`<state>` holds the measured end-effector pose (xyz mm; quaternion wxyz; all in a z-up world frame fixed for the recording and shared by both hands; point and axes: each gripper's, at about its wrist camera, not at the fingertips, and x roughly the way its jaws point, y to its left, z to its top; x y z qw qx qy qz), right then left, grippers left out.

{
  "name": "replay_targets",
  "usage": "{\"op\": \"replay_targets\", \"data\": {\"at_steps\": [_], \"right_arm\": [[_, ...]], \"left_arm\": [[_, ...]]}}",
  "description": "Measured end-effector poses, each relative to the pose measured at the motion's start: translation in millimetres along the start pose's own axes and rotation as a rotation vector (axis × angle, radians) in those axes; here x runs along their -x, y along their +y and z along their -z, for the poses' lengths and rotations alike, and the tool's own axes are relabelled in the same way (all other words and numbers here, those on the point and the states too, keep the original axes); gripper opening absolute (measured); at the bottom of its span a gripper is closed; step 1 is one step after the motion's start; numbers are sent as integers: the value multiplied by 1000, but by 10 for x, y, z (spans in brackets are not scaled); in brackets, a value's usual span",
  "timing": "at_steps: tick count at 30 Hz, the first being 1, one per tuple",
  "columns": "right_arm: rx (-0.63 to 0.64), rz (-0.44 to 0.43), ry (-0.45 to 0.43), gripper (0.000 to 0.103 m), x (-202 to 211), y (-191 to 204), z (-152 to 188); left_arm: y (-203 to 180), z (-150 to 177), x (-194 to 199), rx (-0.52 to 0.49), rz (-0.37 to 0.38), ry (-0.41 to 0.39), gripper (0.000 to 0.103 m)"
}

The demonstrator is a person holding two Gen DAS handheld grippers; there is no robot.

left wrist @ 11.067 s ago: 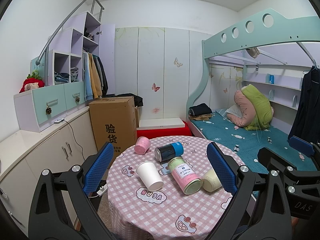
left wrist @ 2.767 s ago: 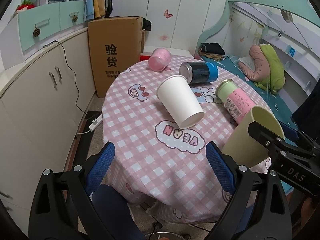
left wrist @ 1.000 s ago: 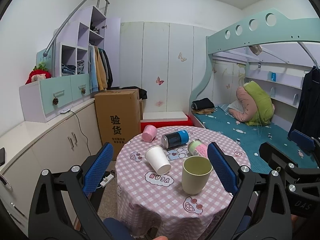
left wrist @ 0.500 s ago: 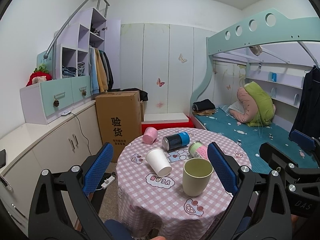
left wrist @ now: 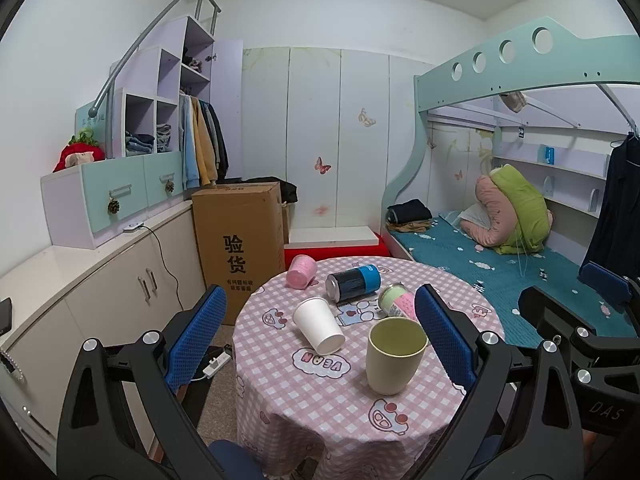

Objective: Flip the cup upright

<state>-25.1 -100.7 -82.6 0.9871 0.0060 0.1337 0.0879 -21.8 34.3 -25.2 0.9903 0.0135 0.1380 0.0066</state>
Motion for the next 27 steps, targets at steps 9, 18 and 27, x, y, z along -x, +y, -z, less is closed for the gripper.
{"op": "replay_targets", "data": {"at_steps": [9, 18, 27], "right_arm": [[0, -1, 1, 96, -4, -6, 4], [0, 0, 1, 96, -7, -4, 2], [-2, 1, 3, 96, -8, -5, -10]], "left_arm": [[13, -16, -13, 0, -6, -3, 95], [14, -17, -17, -2, -9, -5, 95], [19, -18, -18, 0, -10, -7, 95]]}}
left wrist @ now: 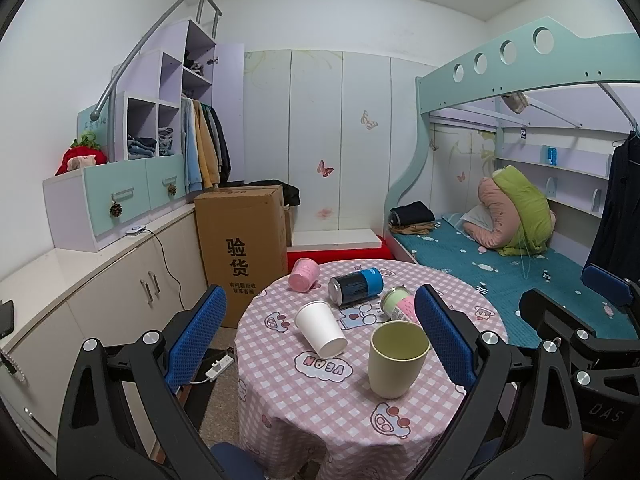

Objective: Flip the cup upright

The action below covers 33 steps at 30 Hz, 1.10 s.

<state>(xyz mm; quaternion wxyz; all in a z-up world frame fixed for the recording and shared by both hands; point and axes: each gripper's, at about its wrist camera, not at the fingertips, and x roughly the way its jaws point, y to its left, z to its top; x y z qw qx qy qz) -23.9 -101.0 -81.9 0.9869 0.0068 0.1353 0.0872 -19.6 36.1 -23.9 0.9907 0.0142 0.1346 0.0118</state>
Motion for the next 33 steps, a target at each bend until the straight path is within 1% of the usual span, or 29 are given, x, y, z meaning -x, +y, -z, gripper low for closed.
{"op": "replay_targets", "data": {"at_steps": [33], "right_arm": [[-5, 0, 7, 96, -60, 20, -27]], "left_arm": [[0, -31, -31, -7, -8, -2, 95]]}}
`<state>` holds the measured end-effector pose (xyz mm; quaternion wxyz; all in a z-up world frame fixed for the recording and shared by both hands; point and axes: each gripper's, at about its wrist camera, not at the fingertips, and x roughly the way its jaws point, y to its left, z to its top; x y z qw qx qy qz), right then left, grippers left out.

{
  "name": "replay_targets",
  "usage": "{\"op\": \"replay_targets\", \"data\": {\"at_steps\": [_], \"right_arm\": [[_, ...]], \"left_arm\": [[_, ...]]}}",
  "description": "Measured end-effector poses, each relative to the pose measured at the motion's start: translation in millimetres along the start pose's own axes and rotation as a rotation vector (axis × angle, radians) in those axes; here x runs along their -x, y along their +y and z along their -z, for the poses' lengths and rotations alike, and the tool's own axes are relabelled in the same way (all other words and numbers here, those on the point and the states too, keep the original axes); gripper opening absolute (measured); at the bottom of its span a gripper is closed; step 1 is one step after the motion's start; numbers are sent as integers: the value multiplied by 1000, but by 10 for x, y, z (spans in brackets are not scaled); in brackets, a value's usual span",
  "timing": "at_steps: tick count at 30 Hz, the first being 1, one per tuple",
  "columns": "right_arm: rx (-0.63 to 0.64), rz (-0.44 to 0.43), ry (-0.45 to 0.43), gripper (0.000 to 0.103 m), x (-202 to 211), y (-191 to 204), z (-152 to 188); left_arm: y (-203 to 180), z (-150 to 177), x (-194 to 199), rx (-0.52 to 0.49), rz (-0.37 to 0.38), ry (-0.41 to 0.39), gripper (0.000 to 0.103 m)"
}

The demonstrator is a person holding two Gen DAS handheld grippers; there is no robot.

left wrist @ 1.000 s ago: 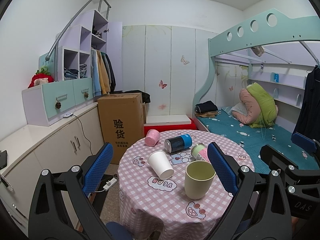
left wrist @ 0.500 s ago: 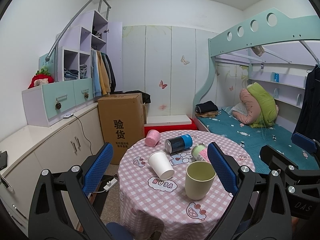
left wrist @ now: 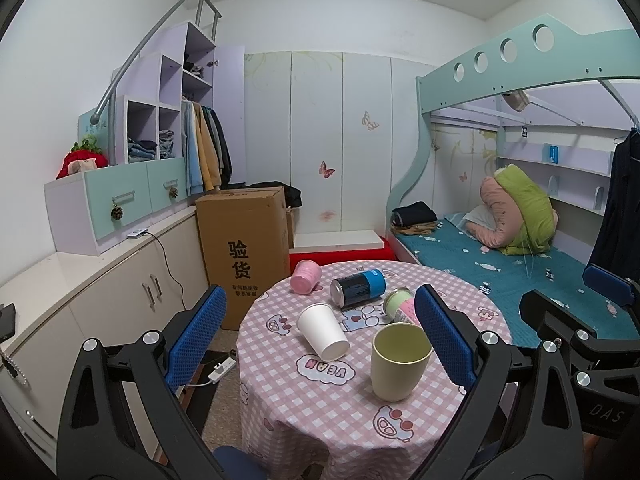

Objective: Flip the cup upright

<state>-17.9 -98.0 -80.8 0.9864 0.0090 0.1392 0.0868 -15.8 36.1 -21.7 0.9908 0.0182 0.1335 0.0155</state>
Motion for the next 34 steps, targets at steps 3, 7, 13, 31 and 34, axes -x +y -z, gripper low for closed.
{"op": "replay_targets", "data": {"at_steps": [3, 7, 13, 31, 34], "right_arm": [[-1, 1, 3, 96, -13, 5, -2], [-5, 1, 11, 96, -62, 15, -5], [-12, 1, 13, 96, -101, -24, 11], [-26, 1, 34, 96, -234, -82, 94], [-28, 2, 46, 96, -291, -106, 124]], "left_arm": [[2, 1, -9, 1, 1, 5, 95], [2, -6, -28, -1, -1, 7, 95], [-3, 1, -23, -3, -1, 7, 95], [12, 139, -242, -7, 7, 35, 95], [-13, 177, -320, -9, 13, 55, 96]]}}
